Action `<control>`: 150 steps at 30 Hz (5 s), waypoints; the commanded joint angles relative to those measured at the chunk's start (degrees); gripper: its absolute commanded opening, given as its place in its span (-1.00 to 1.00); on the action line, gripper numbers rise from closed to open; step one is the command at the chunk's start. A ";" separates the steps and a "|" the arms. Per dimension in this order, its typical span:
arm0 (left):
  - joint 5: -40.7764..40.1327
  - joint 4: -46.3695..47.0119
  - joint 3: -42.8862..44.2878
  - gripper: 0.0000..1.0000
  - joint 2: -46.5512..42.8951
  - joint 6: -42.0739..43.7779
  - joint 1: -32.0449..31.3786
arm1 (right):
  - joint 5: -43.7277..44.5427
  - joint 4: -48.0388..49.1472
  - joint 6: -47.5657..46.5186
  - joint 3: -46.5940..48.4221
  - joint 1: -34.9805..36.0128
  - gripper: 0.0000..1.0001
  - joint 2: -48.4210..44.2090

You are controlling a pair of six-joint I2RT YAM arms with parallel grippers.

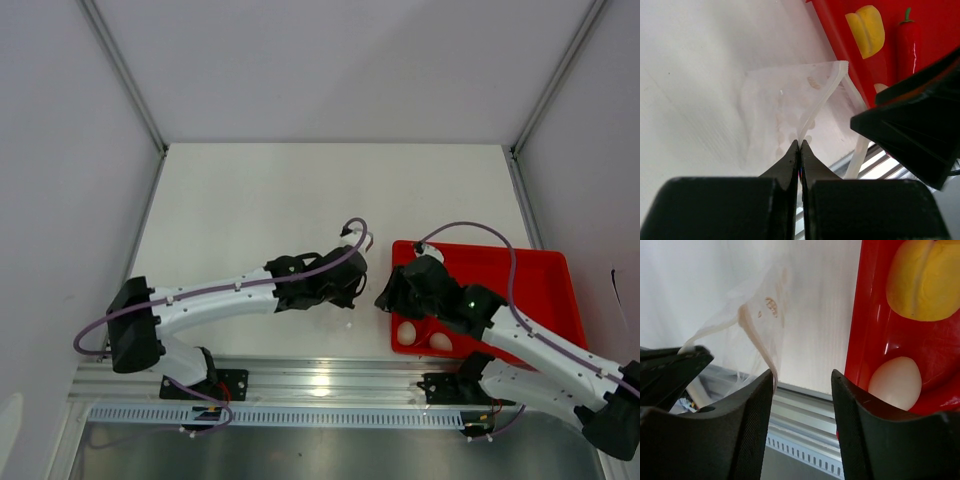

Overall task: Place the food in the zip-top bag and seal the zipper
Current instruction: Open the zipper of the food storage bag at the center of the board, then pick up the fake vegetable from the bin, then place the fake vegetable in the zipper food storage bag.

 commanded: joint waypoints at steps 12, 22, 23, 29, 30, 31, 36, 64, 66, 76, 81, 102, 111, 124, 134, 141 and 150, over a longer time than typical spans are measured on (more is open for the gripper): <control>-0.10 1.46 0.74 -0.99 0.83 2.62 1.70 | 6.71 -12.21 3.49 5.93 -0.57 0.40 -14.23; 1.40 2.78 -0.22 -0.99 -0.14 2.97 1.79 | 15.01 -23.29 8.16 4.53 -9.16 0.27 -13.81; 2.09 2.96 -0.49 -0.99 -0.22 2.97 1.79 | 13.16 -22.42 6.94 3.74 -14.05 0.27 -11.71; 3.15 3.31 -2.42 -0.99 -1.46 3.59 1.79 | 5.64 -16.34 -0.46 0.48 -26.93 0.35 -5.02; 3.33 3.49 -2.68 -0.99 -1.72 4.02 1.70 | 7.24 -17.31 -0.28 0.83 -27.19 0.36 -3.44; 3.51 3.75 -2.95 -0.99 -1.98 4.29 1.79 | 8.21 -17.32 -0.28 1.10 -27.28 0.37 -2.73; 3.51 3.31 -2.78 -0.99 -2.51 5.87 1.79 | 8.66 -13.90 -1.07 -0.57 -27.81 0.36 1.22; 8.42 4.90 -3.74 -0.99 -2.16 6.14 1.88 | 9.19 -4.12 -6.08 -4.18 -27.64 -1.00 12.50; 9.48 4.63 -3.39 -0.99 -1.98 6.05 1.88 | 10.24 -7.28 -6.26 -2.51 -27.64 -1.00 7.42; 14.13 1.82 -1.38 -0.99 -1.55 5.26 1.88 | 16.21 -17.66 -6.35 7.42 -24.05 -1.00 -4.29; 18.00 0.07 0.83 -0.99 -0.58 6.13 2.49 | 19.74 -17.41 -9.85 10.15 -19.20 -1.00 -9.39; 39.36 -2.84 3.55 -0.99 0.65 8.95 6.36 | 1.19 18.78 -28.85 8.40 -10.07 -1.00 -21.88; 44.11 -2.32 3.99 -0.99 1.62 8.16 7.94 | 1.80 26.98 -31.13 5.06 -4.27 -1.00 -18.89; 48.68 -0.64 3.38 -0.99 1.44 6.75 9.96 | 12.70 32.51 -35.00 -0.65 8.75 -1.00 -17.75; 49.74 2.08 1.53 -0.99 0.13 4.82 11.98 | 16.48 33.40 -33.51 -5.31 12.18 -1.00 -19.86; 48.24 3.58 1.27 -0.99 -0.84 3.59 12.86 | 14.38 34.80 -32.63 -7.34 12.62 -1.00 -19.77; 47.10 7.79 -1.89 -0.99 -4.26 2.89 13.83 | 12.89 35.86 -30.17 -10.15 12.71 -1.00 -21.18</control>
